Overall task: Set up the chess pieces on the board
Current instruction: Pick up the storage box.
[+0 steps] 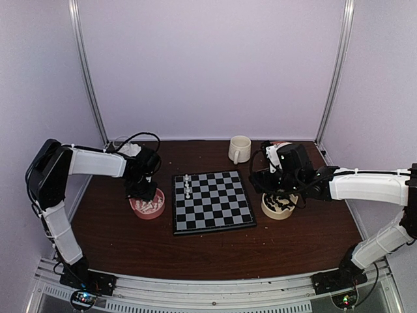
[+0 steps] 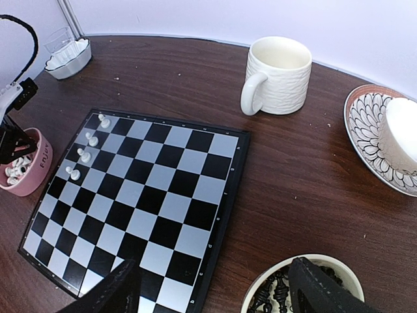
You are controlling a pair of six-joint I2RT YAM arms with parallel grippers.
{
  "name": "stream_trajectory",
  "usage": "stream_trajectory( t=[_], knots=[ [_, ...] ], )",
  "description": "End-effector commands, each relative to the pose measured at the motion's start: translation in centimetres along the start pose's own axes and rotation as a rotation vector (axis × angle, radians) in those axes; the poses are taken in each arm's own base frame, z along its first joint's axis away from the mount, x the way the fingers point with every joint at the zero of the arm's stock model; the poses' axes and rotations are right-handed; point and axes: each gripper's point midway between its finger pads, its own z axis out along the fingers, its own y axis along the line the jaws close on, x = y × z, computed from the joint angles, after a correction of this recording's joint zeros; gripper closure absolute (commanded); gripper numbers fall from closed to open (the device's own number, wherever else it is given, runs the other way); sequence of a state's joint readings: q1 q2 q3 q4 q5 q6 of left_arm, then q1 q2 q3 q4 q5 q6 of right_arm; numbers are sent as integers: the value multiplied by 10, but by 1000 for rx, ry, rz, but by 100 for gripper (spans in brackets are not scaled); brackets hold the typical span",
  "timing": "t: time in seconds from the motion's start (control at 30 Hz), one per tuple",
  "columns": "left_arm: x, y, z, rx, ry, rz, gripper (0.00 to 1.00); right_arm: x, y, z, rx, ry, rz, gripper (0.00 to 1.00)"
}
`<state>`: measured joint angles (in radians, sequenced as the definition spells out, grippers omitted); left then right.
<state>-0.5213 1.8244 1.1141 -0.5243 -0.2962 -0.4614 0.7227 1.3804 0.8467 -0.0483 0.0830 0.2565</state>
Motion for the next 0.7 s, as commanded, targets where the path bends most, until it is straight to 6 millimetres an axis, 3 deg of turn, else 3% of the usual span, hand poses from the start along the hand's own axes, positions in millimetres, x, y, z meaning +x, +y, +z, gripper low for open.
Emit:
stream_trajectory(
  t=[0.0, 0.3, 0.5, 0.67],
  knots=[
    [-16, 1, 6, -21, -28, -5, 71, -9, 3, -1, 3, -29, -8, 20],
    [-13, 7, 9, -59, -11, -25, 81, -9, 4, -1, -1, -28, -9, 20],
    [-18, 8, -5, -27, -66, -45, 82, -9, 4, -1, -2, -28, -7, 19],
    [-21, -8, -25, 114, -131, -67, 83, -9, 4, -1, -4, -27, -8, 19]
  ],
)
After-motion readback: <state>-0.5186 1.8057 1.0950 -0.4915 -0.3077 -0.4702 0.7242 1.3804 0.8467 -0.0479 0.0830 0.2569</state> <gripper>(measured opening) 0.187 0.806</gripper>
